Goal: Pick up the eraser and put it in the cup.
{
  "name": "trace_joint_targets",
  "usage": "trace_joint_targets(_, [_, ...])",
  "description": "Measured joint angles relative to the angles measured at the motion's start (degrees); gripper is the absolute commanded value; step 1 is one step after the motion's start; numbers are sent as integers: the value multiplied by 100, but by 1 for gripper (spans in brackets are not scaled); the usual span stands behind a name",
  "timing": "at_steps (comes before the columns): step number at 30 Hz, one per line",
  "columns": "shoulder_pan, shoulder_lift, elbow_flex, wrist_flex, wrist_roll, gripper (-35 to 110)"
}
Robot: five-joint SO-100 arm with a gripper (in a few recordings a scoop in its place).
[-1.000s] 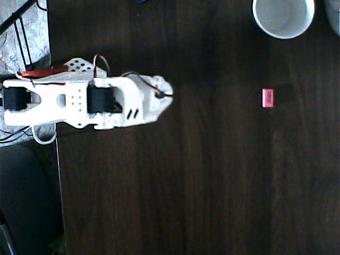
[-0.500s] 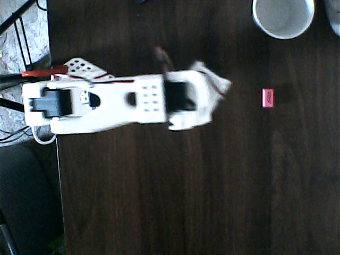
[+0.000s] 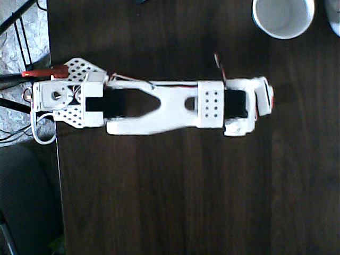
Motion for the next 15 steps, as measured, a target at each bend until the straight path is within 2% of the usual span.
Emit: trace_joint_targets(15, [97, -1758, -1863, 0, 299, 19])
